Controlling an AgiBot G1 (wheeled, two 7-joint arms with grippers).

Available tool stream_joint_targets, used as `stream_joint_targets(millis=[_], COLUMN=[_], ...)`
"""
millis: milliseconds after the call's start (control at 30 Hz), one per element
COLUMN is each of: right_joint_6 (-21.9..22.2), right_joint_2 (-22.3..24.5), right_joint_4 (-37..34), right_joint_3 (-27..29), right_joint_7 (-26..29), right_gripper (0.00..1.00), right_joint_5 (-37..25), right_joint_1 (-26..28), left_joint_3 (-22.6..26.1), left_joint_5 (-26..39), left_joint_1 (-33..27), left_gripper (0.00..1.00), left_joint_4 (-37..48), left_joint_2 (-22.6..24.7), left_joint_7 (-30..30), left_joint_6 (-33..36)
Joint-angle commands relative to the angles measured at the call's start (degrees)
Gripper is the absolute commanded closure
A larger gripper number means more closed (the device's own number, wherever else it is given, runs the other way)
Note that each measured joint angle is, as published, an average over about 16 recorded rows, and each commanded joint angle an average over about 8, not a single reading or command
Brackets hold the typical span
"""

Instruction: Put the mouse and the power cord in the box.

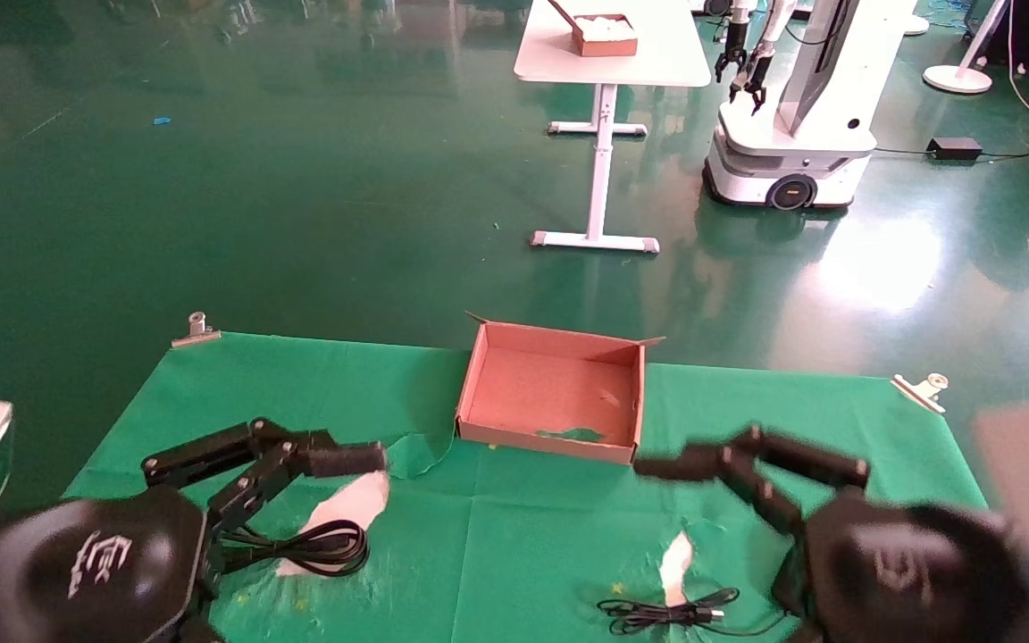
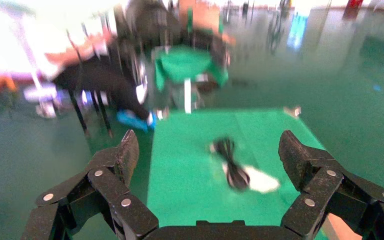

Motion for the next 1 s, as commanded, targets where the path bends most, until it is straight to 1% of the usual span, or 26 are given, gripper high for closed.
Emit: stream_joint_targets(millis=[33,167,300,400,467,533,633,800,900,1000], right_joint_6=[-0.03,1.21,3.65,5.58,6.56,7.02,7.15,6.48,6.4,6.52], right_joint_2=[0.76,1.19,-0.07,-0.97,-1.24,-1.32,-1.38,-1.45,-1.44,-1.41], right_joint_4=[0.51,1.78,2.0,2.02,2.13,2.25,2.22,1.59,0.95,0.37], right_joint_3=[-0.34,-2.57,-4.69,-5.67,-6.03,-6.23,-6.3,-6.32,-6.35,-6.14], right_joint_7=[-0.75,-2.33,-2.39,-1.33,-0.6,-0.13,-0.06,-0.66,-0.43,0.44], right_gripper=[0.0,0.0,0.0,0.0,0.0,0.0,0.0,0.0,0.0,0.0], right_joint_5=[-1.72,-10.11,-17.76,-21.47,-22.98,-23.74,-23.93,-23.34,-23.29,-22.83], right_joint_1=[-0.26,1.41,3.71,4.84,5.22,5.41,5.51,5.5,5.58,5.84], left_joint_3=[0.79,6.33,12.07,15.38,16.96,17.9,18.29,18.44,19.54,21.13], left_joint_5=[2.44,17.47,33.49,42.8,47.38,49.9,51.14,51.42,54.46,59.36], left_joint_1=[-0.34,-6.19,-12.39,-15.69,-17.14,-17.95,-18.27,-17.89,-17.79,-17.35], left_gripper=[0.0,0.0,0.0,0.0,0.0,0.0,0.0,0.0,0.0,0.0], left_joint_4=[-0.73,-1.6,-1.43,-1.25,-1.24,-1.3,-1.29,-0.82,0.04,1.95], left_joint_2=[-0.62,0.25,3.41,5.79,7.11,7.9,8.31,8.58,10.13,12.77], left_joint_7=[0.1,-3.22,-7.78,-11.05,-12.67,-13.5,-13.73,-13.31,-13.71,-14.34], left_joint_6=[-0.16,-0.41,-0.83,-1.4,-1.66,-1.65,-1.61,-1.91,-3.3,-6.2])
